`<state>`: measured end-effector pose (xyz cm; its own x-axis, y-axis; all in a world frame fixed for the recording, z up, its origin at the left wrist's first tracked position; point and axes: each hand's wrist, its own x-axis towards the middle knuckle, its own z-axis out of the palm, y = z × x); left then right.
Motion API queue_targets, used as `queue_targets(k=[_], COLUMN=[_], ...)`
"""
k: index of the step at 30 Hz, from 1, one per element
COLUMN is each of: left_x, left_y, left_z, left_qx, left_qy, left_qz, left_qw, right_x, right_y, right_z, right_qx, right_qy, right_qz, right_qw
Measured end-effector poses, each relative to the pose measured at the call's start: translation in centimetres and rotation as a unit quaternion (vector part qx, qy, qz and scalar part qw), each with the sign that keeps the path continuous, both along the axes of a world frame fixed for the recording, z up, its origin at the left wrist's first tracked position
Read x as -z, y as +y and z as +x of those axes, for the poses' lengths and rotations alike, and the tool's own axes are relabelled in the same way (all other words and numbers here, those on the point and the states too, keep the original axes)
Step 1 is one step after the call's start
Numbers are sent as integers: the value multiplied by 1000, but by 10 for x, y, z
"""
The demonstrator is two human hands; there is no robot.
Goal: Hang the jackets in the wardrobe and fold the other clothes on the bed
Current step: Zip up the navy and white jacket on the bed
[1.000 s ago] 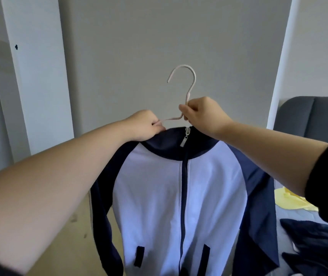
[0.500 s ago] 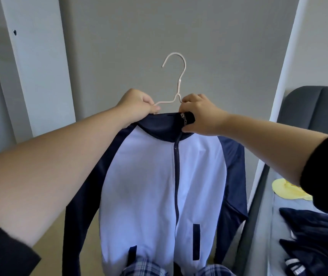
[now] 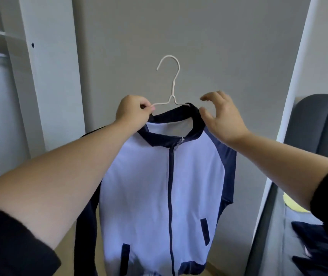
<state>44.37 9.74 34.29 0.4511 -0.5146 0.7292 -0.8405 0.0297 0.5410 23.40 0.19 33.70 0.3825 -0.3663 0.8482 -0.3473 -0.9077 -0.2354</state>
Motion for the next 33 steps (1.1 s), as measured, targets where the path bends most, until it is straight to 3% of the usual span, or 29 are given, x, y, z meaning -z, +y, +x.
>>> queue_targets(k=[5, 10, 14, 17, 19, 24, 29, 33], left_x=[-4, 5, 15, 15, 15, 19, 36, 53], left_y=[-3, -7, -3, 3, 5, -2, -43, -87], left_z=[-6, -11, -8, 1, 7, 21, 58, 109], left_qx=[52, 74, 112, 65, 68, 129, 72, 48], left_qy=[-9, -61, 0, 31, 52, 70, 75, 27], left_qz=[-27, -22, 64, 202, 237, 211, 2, -36], left_qw=[998, 995, 992, 977, 968, 966, 995, 998], right_x=[-6, 5, 25, 34, 39, 48, 42, 49], right_y=[-29, -34, -34, -34, -33, -42, -85, -136], right_z=[-4, -7, -5, -8, -6, 13, 57, 116], right_qx=[41, 21, 70, 95, 92, 77, 40, 19], right_qy=[114, 31, -35, -75, -86, -89, -60, -42], right_qz=[216, 253, 257, 256, 248, 231, 269, 293], right_qw=[969, 967, 963, 959, 960, 966, 960, 955])
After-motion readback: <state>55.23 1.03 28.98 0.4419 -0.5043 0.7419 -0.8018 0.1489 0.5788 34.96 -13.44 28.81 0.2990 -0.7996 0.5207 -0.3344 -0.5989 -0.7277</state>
